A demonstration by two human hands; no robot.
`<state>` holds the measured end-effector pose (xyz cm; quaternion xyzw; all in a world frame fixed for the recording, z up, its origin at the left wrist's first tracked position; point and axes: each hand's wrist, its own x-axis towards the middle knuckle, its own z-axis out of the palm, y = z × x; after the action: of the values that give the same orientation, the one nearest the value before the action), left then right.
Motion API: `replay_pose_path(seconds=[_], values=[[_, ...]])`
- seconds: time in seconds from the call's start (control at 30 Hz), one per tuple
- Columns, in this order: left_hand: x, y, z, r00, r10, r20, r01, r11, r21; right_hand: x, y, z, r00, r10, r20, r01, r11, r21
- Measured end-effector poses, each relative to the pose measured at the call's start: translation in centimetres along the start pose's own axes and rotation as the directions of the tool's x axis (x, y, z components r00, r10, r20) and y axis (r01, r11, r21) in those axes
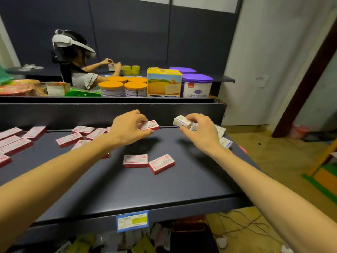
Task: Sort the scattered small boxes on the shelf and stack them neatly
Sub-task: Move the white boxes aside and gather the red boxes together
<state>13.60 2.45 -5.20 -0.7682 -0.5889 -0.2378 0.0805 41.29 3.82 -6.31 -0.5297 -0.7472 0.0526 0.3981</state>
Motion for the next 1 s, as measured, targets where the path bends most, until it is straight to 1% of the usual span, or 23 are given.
replay_pose_path(seconds=[0.13,0.23,0.33,0.47,0.53,0.6,0.67,0.73,0.83,0.9,1.0], values=[[1.3,4.7,1.6,1.0,0.004,-0.003,-0.005,0.998,-0.066,-0.5,4.2,-3.4,0.992,0.061,-0.107,-0.062,0.998,0.001],[2.4,8.2,3.0,1.0,0.007,0.01,-0.007,0.998,-0.057,-0.8,7.3,-5.4,0.983,0.12,-0.142,-0.121,0.993,0.0],[2.9,10.6,4.4,0.999,0.019,0.044,-0.017,0.999,-0.031,-1.0,9.8,-6.0,0.981,0.176,-0.087,-0.175,0.984,0.019],[3.0,12.5,5.7,0.998,0.007,0.058,-0.007,1.0,-0.009,-1.3,11.5,-5.9,0.969,0.222,0.107,-0.227,0.973,0.042],[3.1,13.2,6.1,0.997,-0.006,0.083,0.006,1.0,-0.005,-1.2,11.4,-5.8,0.969,0.214,0.124,-0.219,0.975,0.026],[3.0,13.6,6.2,0.995,-0.012,0.097,0.012,1.0,0.003,-1.0,11.1,-5.9,0.971,0.21,0.111,-0.211,0.977,-0.001],[2.6,13.7,6.1,0.995,-0.013,0.099,0.012,1.0,0.017,-1.1,10.7,-5.9,0.983,0.168,0.067,-0.166,0.986,-0.033],[2.2,13.6,5.8,0.995,-0.023,0.092,0.021,0.999,0.027,-1.1,10.2,-5.7,0.998,0.063,0.006,-0.063,0.996,-0.057],[1.3,12.5,4.9,0.994,-0.058,0.093,0.053,0.997,0.057,-1.2,8.7,-4.6,0.992,-0.108,-0.058,0.103,0.992,-0.077],[0.5,11.4,4.0,0.992,-0.088,0.091,0.081,0.994,0.078,-1.0,7.3,-3.3,0.978,-0.205,-0.034,0.202,0.976,-0.085],[-1.4,9.2,2.1,0.985,-0.161,0.057,0.156,0.984,0.09,-1.0,4.7,-0.8,0.957,-0.28,0.078,0.284,0.958,-0.031]])
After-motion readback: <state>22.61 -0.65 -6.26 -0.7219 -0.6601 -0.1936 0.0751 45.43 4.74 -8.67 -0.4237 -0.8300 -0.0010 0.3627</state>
